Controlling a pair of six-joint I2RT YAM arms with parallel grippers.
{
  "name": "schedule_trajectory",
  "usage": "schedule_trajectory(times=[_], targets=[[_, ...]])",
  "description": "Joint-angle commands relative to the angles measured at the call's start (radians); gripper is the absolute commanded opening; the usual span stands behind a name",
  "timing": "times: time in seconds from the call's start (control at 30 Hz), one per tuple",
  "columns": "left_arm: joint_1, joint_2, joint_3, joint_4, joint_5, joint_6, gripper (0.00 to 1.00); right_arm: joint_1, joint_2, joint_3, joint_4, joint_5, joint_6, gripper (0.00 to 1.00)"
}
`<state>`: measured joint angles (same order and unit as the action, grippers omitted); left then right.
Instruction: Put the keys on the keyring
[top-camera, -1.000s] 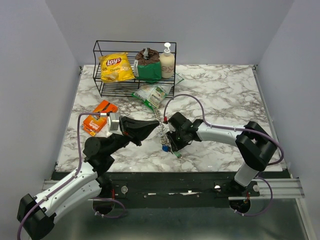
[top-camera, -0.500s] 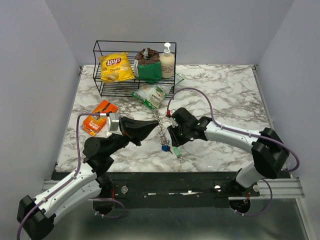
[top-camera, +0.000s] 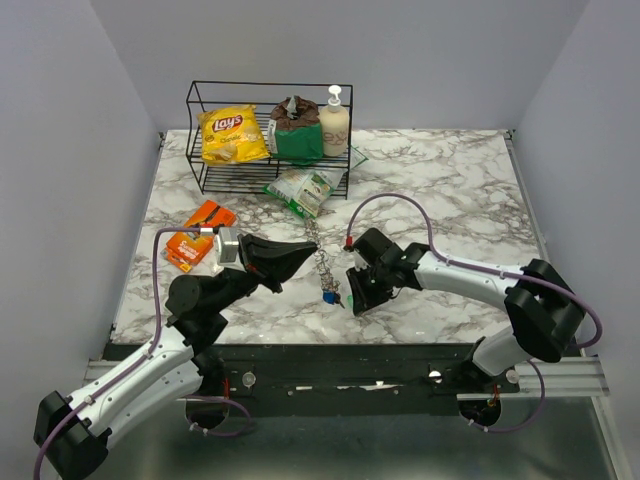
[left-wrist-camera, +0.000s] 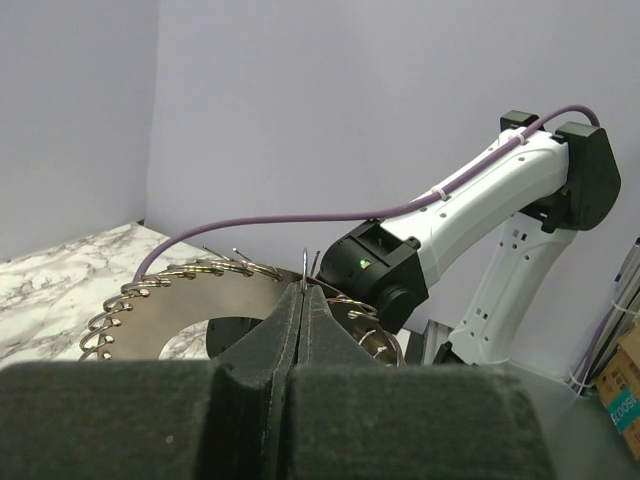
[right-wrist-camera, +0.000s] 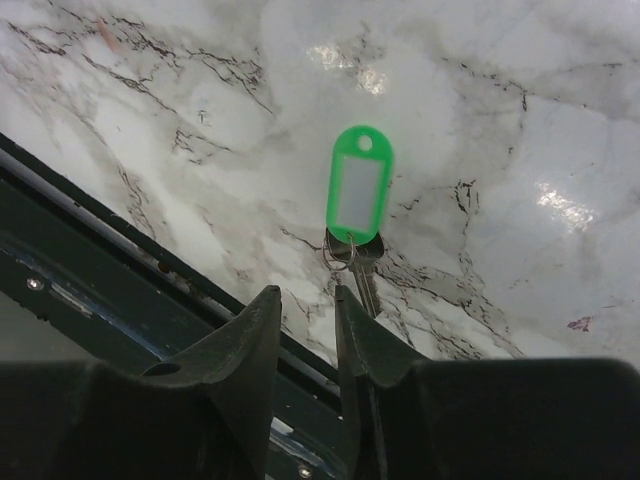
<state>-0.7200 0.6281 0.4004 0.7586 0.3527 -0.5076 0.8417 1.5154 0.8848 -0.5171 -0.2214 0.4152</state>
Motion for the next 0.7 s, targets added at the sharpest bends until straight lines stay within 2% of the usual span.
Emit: schedule_trajectory(times=[0.0,0.67], targets=[[0.007,-0.010,0.000,0.031,-0.006,0.012,0.00,-0.019,0.014,-0.014,0.015,-0.071,0.034,0.33],[0.007,-0.005,0.000,0.033,0.005,0.017,0.00,-0.056,0.085,-0.030,0.042,-0.075,0.050,0.32]])
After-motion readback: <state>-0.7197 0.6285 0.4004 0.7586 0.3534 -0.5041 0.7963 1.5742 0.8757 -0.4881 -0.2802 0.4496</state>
